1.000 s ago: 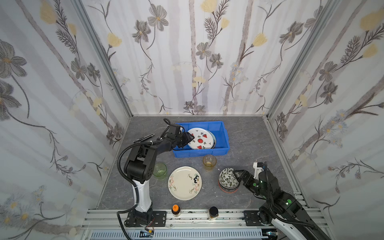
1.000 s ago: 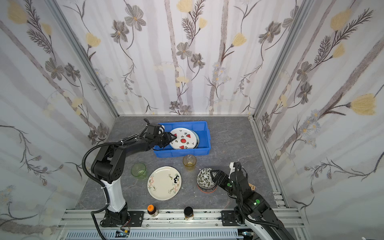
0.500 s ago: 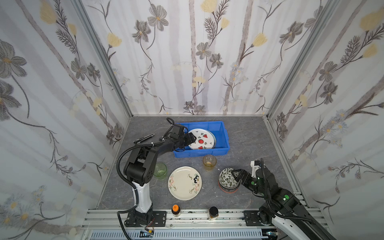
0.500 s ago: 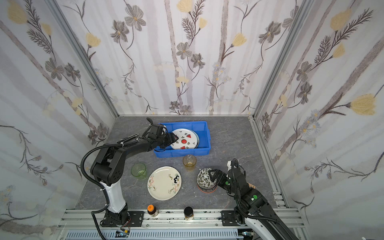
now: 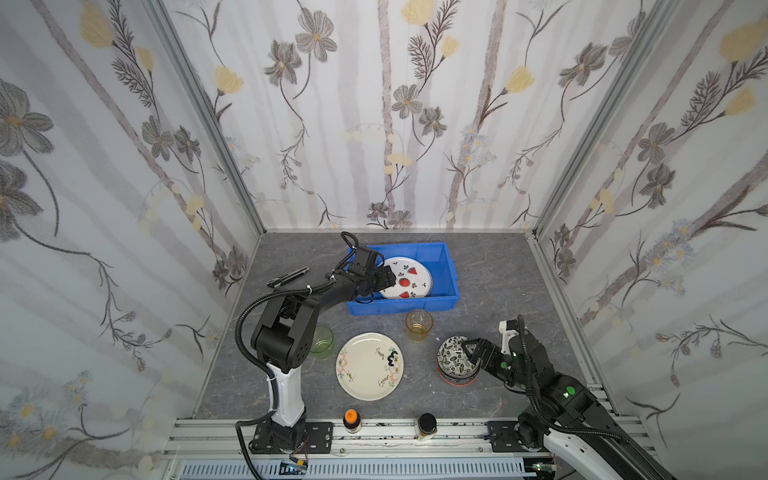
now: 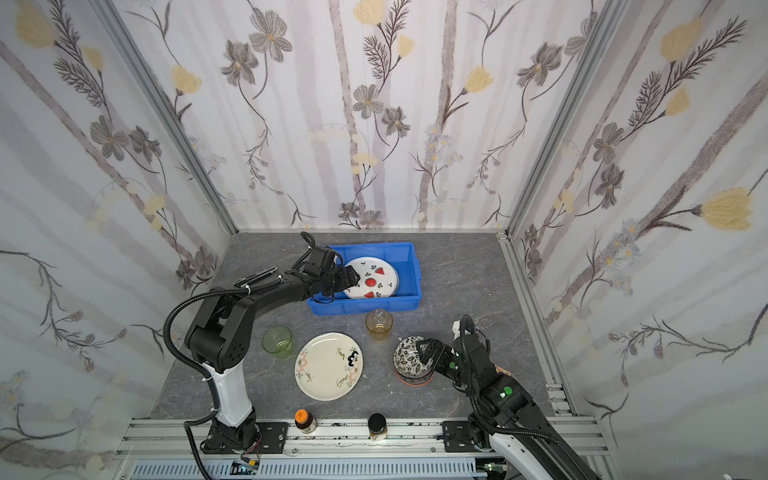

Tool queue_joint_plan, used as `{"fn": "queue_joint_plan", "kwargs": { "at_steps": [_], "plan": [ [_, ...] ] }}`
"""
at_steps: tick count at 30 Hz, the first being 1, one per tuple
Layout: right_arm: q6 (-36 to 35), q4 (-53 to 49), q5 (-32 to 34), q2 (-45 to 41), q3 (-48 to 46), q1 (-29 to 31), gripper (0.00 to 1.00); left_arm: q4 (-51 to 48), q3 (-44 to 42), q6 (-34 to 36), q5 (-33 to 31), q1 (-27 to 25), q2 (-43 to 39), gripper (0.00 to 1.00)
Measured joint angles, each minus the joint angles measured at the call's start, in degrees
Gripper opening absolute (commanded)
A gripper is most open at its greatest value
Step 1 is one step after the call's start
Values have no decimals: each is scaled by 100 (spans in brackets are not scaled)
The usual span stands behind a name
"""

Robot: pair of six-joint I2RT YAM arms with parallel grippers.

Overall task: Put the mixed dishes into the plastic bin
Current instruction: 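Lower the watermelon plate flat onto the green plate in the bin with the left gripper, then open the left gripper and move both grippers to the cream patterned plate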

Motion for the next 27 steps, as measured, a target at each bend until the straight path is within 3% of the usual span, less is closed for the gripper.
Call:
{"fn": "queue_joint_plan", "kwargs": {
  "at_steps": [15, 27],
  "plan": [
    [-227, -957, 623, 570, 1202, 153, 98, -339, 72, 238, -404, -70, -337, 100],
    [-529, -1419, 1408, 2247, 3077, 1486, 98, -798, -258, 247, -649, -76, -1731, 100]
  ]
}}
